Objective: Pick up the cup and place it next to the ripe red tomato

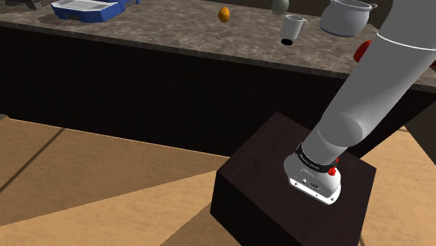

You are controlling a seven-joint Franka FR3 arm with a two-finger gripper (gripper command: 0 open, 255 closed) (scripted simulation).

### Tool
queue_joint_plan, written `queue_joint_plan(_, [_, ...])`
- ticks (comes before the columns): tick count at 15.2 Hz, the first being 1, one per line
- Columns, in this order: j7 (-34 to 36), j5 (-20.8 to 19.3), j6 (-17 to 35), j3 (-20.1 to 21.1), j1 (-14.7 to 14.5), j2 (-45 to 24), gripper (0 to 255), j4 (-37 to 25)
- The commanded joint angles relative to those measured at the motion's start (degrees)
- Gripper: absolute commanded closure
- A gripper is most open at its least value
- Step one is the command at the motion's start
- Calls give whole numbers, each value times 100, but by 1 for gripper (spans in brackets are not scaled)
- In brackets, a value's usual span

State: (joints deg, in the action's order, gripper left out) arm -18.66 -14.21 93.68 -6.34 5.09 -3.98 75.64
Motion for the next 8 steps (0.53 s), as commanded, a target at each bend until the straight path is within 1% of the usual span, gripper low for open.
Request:
queue_joint_plan(1, [-160, 3, 118, -80, 94, 389, 255, 463])
queue_joint_plan(4, [-392, -10, 288, -218, 216, 919, 255, 1096])
queue_joint_plan(8, [-737, -46, 442, -427, 378, 1539, 255, 1776])
